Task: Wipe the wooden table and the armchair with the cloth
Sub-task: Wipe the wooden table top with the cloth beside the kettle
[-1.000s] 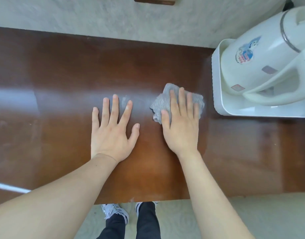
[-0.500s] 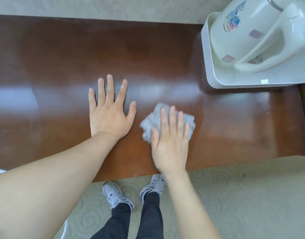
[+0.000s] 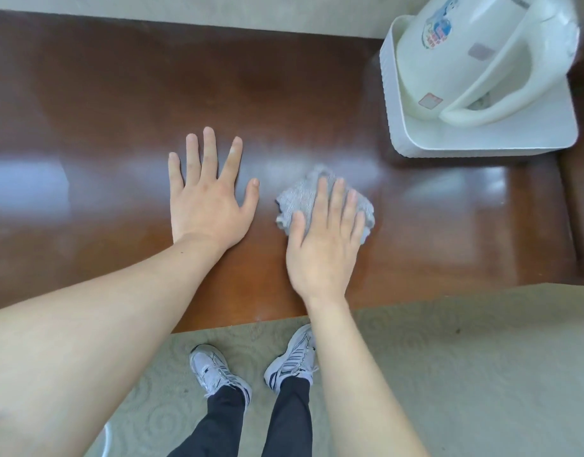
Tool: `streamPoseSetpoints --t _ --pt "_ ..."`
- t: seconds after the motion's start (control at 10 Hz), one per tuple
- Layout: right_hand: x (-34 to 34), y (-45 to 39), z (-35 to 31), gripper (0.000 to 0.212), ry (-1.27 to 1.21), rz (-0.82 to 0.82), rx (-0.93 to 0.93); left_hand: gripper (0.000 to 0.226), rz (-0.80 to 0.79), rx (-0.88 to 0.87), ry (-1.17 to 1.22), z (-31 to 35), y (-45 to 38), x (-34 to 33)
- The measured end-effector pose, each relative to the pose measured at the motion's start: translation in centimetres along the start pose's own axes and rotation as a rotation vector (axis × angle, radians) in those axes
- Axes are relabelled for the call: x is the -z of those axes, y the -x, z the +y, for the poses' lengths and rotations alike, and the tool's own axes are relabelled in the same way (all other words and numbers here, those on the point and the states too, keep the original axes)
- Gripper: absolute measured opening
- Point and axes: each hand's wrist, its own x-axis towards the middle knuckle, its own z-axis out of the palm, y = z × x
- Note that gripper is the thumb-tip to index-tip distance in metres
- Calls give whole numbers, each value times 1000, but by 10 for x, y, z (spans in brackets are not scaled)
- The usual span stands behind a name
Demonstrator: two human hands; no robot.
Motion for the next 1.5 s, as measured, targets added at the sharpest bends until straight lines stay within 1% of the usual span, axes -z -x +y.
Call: streamPoseSetpoints --t 0.1,0.2,0.3,0.4,0.5,0.6,0.7,0.8,0.9,1.0,1.1,1.2,1.3,1.4,1.5 --pt "-12 89 -14 66 -44 -20 -52 68 10 -6 10 1 -1 1" --pt "-19 112 -32 68 -49 -56 -133 68 6 -4 5 1 -2 0" --pt "-16 89 -28 68 -6 -39 -77 68 8 -5 5 2 0 1" --pt "-8 23 -13 63 16 12 -31 68 3 -1 8 3 -2 3" --pt "1 -70 -1 62 54 1 -54 68 -7 2 6 4 -2 3" --pt "11 -148 10 61 50 -17 1 68 -9 3 -2 4 -2 2" --pt "11 -176 15 61 72 -29 83 69 -9 1 -5 3 -3 2" --pt "10 -150 16 62 79 -28 133 69 -13 2 -2 3 -2 2" --pt "7 -76 15 64 49 -24 138 69 -24 3 -3 2 -1 3" --pt "3 9 13 64 5 -77 159 69 -39 -1 11 1 0 5" --pt "5 28 19 63 -5 -138 183 69 -50 -4 10 2 1 8" --pt "11 -17 19 65 8 -146 220 69 -57 -5 0 3 1 9" --pt "15 -93 15 66 47 -126 247 69 -58 -4 -22 5 -1 7" --pt "17 -172 0 64 73 -123 212 70 -60 -14 -26 5 -1 4" --pt "10 -221 -37 63 66 -139 134 70 -46 -11 -17 5 -2 2"
